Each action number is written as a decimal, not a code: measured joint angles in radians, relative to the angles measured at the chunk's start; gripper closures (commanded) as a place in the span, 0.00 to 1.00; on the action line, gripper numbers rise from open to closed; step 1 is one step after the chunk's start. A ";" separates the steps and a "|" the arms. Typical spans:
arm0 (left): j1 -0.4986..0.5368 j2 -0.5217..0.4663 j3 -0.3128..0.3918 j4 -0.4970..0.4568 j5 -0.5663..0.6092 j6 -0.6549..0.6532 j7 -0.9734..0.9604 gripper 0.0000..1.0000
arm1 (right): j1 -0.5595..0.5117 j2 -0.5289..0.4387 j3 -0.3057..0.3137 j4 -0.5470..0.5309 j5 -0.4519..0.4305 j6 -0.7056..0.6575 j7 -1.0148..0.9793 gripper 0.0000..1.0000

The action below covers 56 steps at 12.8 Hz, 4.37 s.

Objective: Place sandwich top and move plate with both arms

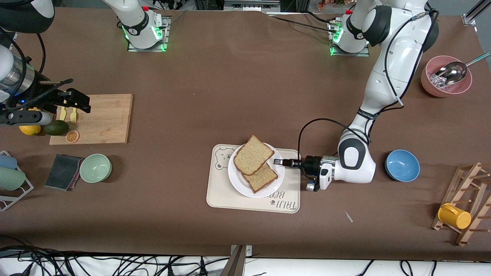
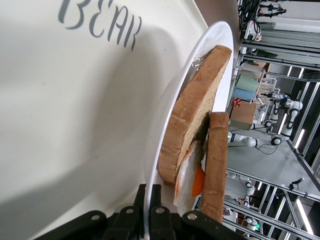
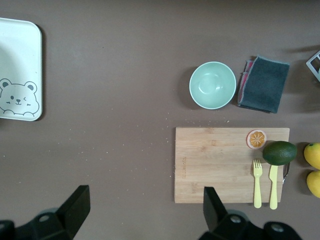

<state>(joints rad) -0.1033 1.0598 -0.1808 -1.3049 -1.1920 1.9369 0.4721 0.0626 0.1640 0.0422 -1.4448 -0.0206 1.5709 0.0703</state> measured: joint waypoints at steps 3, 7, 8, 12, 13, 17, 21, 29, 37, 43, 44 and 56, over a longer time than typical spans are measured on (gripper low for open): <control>-0.016 0.011 0.004 0.005 0.000 0.025 0.006 1.00 | 0.000 0.000 0.000 0.000 0.000 0.000 0.000 0.00; -0.034 0.028 0.006 0.008 0.001 0.048 0.037 0.95 | 0.000 0.000 0.000 0.000 0.000 0.000 0.000 0.00; -0.037 0.029 0.006 0.009 0.001 0.048 0.038 0.69 | 0.000 0.000 0.000 0.000 0.000 0.000 0.000 0.00; -0.037 0.029 0.006 0.011 0.001 0.048 0.042 0.00 | 0.000 0.000 0.000 0.000 0.000 0.000 0.000 0.00; -0.035 0.029 0.007 0.013 0.001 0.048 0.043 0.00 | 0.000 0.001 0.000 0.000 0.000 0.000 0.000 0.00; -0.022 0.011 0.014 0.050 0.091 0.042 0.038 0.00 | 0.000 0.003 0.000 0.000 0.000 0.000 0.000 0.00; 0.036 -0.076 0.032 0.063 0.336 -0.040 0.006 0.00 | 0.000 0.004 0.000 0.000 0.000 0.000 0.000 0.00; 0.134 -0.339 0.044 0.069 0.875 -0.310 -0.045 0.00 | 0.000 0.005 0.000 0.000 0.000 0.000 0.000 0.00; 0.114 -0.699 0.032 0.056 1.123 -0.531 -0.395 0.00 | 0.000 0.007 0.000 0.001 0.000 0.000 0.000 0.00; 0.109 -1.001 0.024 -0.245 1.169 -0.378 -0.410 0.00 | 0.000 0.007 0.000 0.001 0.000 0.000 0.000 0.00; 0.110 -1.035 0.027 -0.303 1.171 -0.351 -0.410 0.00 | 0.000 0.007 0.000 0.001 0.000 0.000 0.000 0.00; 0.122 -1.094 0.062 -0.413 1.203 -0.235 -0.501 0.00 | 0.001 0.007 0.001 0.001 0.000 0.000 0.000 0.00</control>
<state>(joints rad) 0.0186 -0.0344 -0.1192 -1.7176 0.0111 1.7015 -0.0289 0.0638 0.1710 0.0429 -1.4442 -0.0206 1.5714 0.0703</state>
